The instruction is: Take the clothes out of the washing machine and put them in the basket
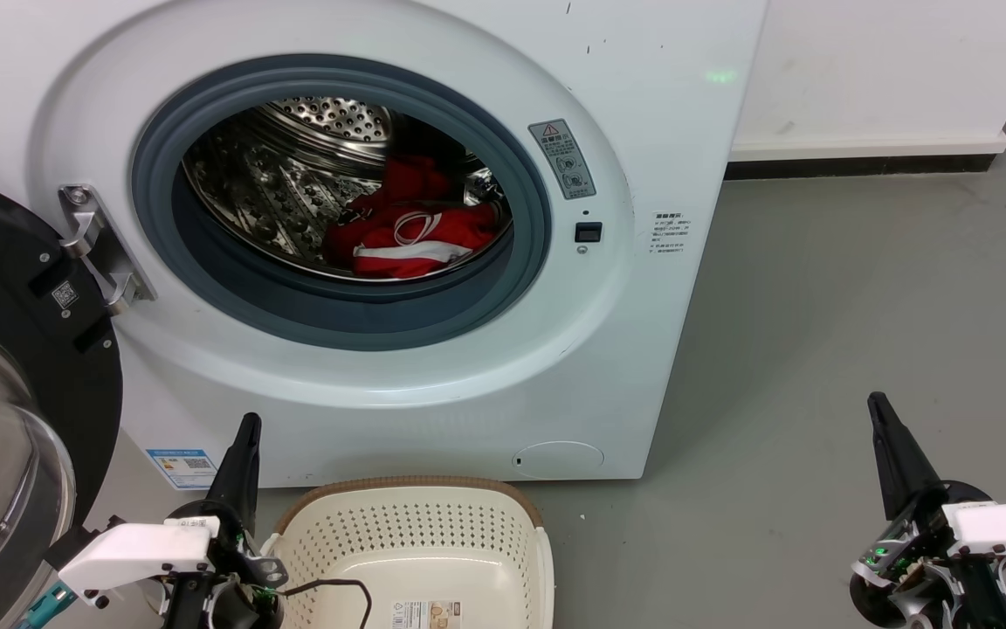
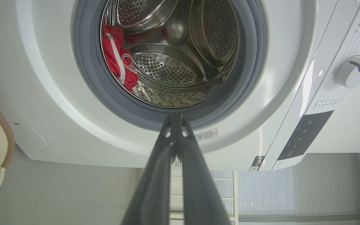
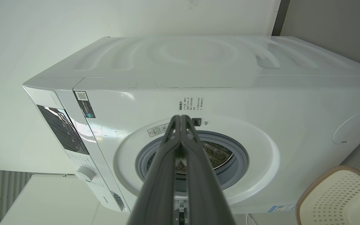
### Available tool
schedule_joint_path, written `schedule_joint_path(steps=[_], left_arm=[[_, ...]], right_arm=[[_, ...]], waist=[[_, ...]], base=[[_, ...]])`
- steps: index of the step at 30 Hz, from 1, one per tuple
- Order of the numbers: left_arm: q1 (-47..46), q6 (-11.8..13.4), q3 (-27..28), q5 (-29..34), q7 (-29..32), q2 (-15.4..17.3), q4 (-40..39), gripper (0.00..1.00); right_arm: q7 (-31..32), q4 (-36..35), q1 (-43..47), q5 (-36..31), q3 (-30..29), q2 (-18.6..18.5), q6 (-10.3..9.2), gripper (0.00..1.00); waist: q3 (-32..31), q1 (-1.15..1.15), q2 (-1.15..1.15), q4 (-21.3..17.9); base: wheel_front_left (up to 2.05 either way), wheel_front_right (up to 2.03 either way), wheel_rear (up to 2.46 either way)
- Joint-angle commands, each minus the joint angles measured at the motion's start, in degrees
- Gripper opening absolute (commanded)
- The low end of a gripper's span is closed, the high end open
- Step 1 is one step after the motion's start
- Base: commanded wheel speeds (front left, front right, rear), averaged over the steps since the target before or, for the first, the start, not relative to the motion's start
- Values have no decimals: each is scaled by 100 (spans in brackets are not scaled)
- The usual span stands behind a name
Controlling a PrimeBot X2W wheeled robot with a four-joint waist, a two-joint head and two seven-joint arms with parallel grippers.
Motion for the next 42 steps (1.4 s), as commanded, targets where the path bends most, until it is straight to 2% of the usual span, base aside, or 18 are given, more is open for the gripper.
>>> schedule_joint_path(steps=[1,33,34,42], left_arm=[[-39,-17,23,28,18,-13,1,0],[-39,-17,24,29,18,-12,1,0],[0,0,0,1,1,-1,0,100],[12,2,-201,22,-185,-6,20,100]], right_arm=[[11,10,-75,-10,-7,23,0,0],[11,10,-75,-11,-6,22,0,0],[0,0,0,0,-1,1,0,100],[-175,-62,116,-81,137,4,0,100]], waist=[[0,0,0,0],[0,0,0,0],[0,0,0,0],[0,0,0,1]], base=[[0,0,0],[0,0,0],[0,0,0],[0,0,0]])
